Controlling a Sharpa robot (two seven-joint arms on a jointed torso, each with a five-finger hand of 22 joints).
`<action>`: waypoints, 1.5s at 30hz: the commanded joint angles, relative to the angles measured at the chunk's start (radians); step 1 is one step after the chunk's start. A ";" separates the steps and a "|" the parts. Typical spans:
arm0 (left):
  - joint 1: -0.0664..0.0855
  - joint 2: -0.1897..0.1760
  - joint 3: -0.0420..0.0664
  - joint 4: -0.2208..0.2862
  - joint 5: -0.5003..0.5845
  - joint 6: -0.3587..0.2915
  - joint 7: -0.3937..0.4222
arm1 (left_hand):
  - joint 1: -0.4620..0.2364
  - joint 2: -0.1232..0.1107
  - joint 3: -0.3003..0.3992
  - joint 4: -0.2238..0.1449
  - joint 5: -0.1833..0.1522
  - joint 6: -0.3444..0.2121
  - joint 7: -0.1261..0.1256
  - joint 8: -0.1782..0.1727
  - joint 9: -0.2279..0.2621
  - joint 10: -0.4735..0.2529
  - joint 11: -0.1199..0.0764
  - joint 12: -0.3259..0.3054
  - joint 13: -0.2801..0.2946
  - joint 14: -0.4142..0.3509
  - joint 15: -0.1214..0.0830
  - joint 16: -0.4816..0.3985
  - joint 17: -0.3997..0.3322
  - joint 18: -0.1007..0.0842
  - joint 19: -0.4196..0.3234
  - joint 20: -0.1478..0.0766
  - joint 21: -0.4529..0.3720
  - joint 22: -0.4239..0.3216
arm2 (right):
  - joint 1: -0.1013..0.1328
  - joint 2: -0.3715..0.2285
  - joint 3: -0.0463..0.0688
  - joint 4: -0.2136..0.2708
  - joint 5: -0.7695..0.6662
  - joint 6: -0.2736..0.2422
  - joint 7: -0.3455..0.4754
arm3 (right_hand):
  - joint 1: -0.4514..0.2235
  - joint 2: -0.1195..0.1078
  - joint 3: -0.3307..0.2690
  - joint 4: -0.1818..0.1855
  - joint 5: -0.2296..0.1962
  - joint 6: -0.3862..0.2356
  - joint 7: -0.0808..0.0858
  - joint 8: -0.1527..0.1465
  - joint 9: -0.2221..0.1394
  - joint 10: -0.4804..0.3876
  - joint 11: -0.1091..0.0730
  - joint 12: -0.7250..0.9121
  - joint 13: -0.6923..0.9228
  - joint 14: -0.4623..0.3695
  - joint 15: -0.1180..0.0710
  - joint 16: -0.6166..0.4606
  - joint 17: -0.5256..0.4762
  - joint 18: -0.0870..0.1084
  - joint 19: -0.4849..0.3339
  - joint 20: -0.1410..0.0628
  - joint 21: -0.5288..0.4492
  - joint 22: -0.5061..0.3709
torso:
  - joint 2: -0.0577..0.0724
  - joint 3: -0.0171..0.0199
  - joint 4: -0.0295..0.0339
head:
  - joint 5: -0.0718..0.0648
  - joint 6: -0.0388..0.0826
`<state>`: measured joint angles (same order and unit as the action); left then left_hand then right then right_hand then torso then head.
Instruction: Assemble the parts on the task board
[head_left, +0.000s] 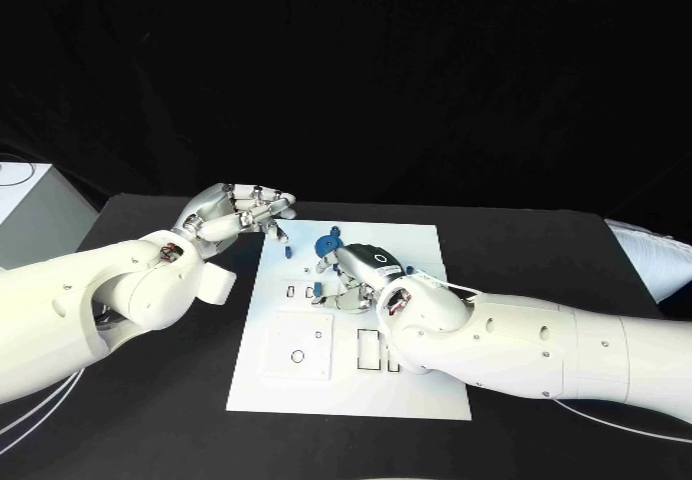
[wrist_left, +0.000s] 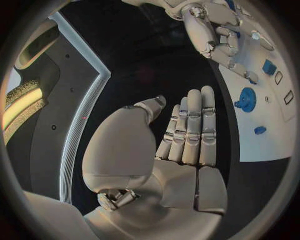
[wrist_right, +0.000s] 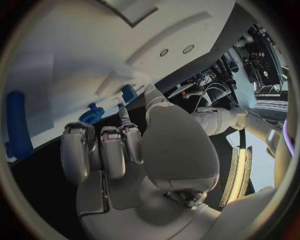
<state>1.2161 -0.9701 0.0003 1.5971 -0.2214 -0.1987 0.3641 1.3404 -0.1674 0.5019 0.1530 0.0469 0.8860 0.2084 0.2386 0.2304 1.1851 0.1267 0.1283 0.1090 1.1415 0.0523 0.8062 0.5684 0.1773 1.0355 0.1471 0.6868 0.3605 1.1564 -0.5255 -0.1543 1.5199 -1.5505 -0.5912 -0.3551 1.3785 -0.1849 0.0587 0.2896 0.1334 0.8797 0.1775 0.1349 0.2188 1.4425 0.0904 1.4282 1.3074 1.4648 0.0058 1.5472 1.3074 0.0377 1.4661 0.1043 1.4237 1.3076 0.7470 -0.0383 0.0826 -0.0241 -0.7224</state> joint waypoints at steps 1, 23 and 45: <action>0.001 0.004 0.001 -0.017 -0.084 0.024 -0.072 | 0.000 -0.003 -0.032 -0.013 0.004 -0.010 -0.013 0.024 0.014 0.027 -0.016 0.083 0.052 0.041 -0.014 0.097 0.056 0.006 0.028 -0.013 0.051 0.027 | 0.013 -0.023 0.007 0.024 0.034 -0.063 0.083 | 0.017 0.002 -0.011 0.002 0.013 -0.009 0.001 -0.007 -0.003 -0.008 0.001 -0.007 0.093 0.088 0.008 -0.005 0.191 0.003 0.028 0.010 -0.008 0.138 | -0.005 0.0019 -0.0032 | 0.004 0.003; 0.082 0.136 0.000 -0.166 -0.566 0.317 -0.738 | -0.137 0.037 -0.080 0.138 0.002 -0.048 -0.110 0.440 0.267 0.054 -0.102 1.114 0.909 0.355 -0.089 0.672 0.788 -0.035 0.162 -0.082 0.498 0.451 | 0.176 -0.257 0.025 0.016 0.614 0.077 0.346 | 0.097 0.032 0.023 -0.011 0.129 0.021 -0.006 0.005 -0.002 -0.014 -0.006 -0.011 0.086 0.085 0.003 -0.010 0.182 0.011 0.013 0.006 -0.045 0.113 | -0.044 0.0181 -0.0166 | 0.039 -0.014; 0.105 0.316 -0.035 -0.278 -0.899 0.509 -0.868 | -0.268 0.033 -0.136 0.141 0.002 -0.092 -0.107 0.487 0.333 0.010 -0.098 1.093 0.870 0.339 -0.085 0.653 0.755 -0.032 0.135 -0.080 0.501 0.443 | 0.194 -0.263 0.026 -0.065 0.675 0.073 0.344 | 0.090 0.032 0.023 -0.006 0.138 0.018 -0.006 0.004 -0.003 -0.017 -0.006 -0.014 0.082 0.084 0.002 -0.012 0.178 0.013 0.010 0.006 -0.051 0.109 | -0.049 0.0231 -0.0141 | 0.047 -0.034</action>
<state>1.3192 -0.6603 -0.0350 1.3205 -1.0547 0.2589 -0.4780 1.0839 -0.1344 0.3697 0.2938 0.0502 0.8020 0.0996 0.7220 0.5622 1.2025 0.0304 1.2224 0.9778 1.4633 -0.0339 1.4617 1.3080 0.1610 1.1753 0.0644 1.1868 0.8029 1.3503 -0.7887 -0.1290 1.4556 -0.8870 -0.5325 -0.0246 1.4664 -0.1503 0.0776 0.2828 0.2694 0.8946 0.1702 0.1350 0.2158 1.4341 0.0853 1.4201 1.3077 1.4648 0.0055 1.5395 1.3074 0.0376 1.4661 0.1113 1.3762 1.3079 0.6971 -0.0151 0.0693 0.0224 -0.7555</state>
